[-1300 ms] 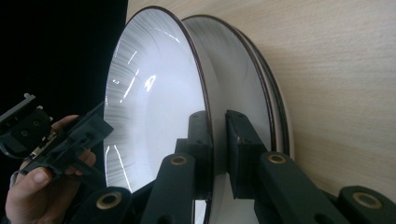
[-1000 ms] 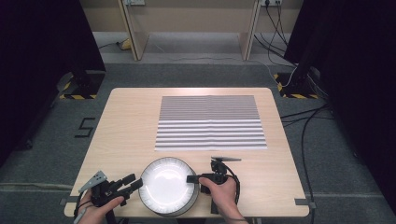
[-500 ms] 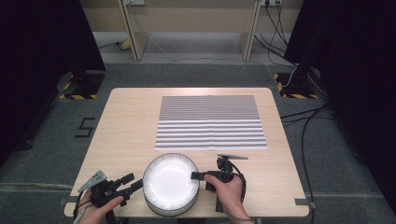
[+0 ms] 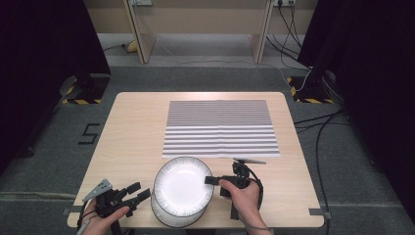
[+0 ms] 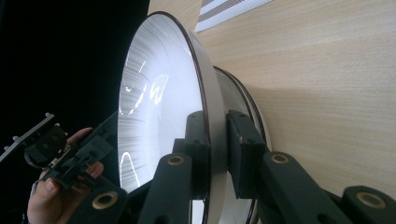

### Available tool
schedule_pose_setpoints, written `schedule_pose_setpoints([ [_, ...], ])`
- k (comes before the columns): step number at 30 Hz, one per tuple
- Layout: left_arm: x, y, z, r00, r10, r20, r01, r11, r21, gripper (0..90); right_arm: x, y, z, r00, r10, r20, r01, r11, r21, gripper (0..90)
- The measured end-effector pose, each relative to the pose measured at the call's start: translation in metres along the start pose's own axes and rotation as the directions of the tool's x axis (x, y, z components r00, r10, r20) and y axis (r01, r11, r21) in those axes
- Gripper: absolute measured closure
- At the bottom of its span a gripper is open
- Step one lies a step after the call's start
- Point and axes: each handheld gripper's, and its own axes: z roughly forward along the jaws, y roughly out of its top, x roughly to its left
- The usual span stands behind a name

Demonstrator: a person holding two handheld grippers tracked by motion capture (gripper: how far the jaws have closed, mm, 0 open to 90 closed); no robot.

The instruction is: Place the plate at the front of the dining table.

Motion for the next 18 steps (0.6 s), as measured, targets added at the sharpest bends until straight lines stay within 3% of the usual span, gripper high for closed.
schedule_pose_setpoints([
  [18, -0.001, -0.003, 0.002, 1.0, 0.002, 0.003, -0.002, 0.9999, 0.017, 34.6, 0.001, 0.008, -0.013, 1.0, -0.007, 0.004, 0.007, 1.0, -0.03, 78.7],
])
